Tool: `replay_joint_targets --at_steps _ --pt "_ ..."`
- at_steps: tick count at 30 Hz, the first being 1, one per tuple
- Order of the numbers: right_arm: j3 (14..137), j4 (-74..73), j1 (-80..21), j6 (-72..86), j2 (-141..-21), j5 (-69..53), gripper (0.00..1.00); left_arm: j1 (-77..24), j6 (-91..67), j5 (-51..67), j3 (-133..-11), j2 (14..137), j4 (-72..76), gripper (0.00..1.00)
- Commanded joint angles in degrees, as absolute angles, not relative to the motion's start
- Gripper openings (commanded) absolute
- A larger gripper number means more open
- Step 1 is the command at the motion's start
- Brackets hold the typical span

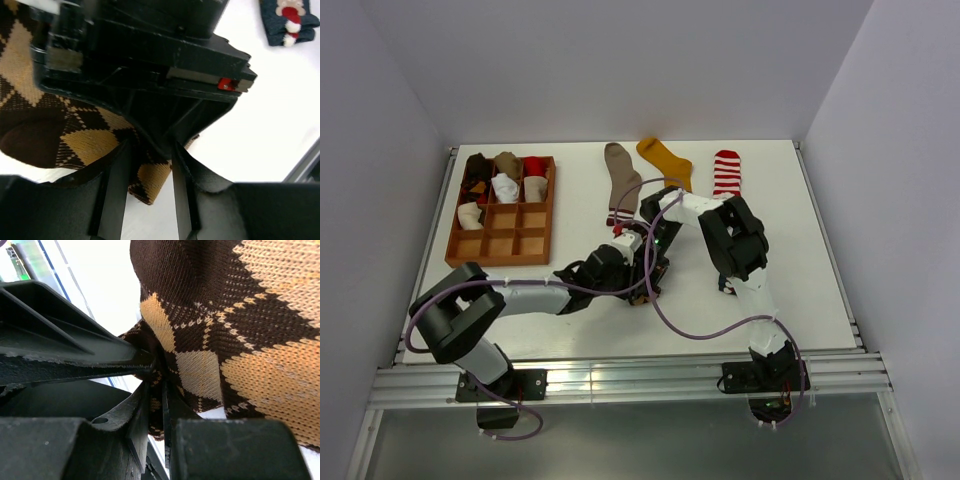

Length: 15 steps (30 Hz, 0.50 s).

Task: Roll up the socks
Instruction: Roll the sock at the center of the board.

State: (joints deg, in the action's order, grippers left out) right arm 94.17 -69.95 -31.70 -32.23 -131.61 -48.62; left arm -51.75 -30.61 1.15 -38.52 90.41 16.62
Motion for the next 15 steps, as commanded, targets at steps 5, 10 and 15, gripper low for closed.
replay_joint_targets --at_steps 5,10,15 --pt "95.36 -67.15 -32.34 -33.66 -133.15 -45.0 0.14 -52.29 -29.44 5.36 -35.86 89.3 20.74 0.42" --pt "95.36 -67.15 -32.34 -33.49 -132.89 -45.09 0.14 -52.29 -30.49 5.45 -33.31 87.89 20.92 0.42" --pt "95.45 -66.97 -32.34 -33.22 -132.8 -44.91 0.14 -52.29 -31.72 5.97 -32.26 88.15 22.23 0.36"
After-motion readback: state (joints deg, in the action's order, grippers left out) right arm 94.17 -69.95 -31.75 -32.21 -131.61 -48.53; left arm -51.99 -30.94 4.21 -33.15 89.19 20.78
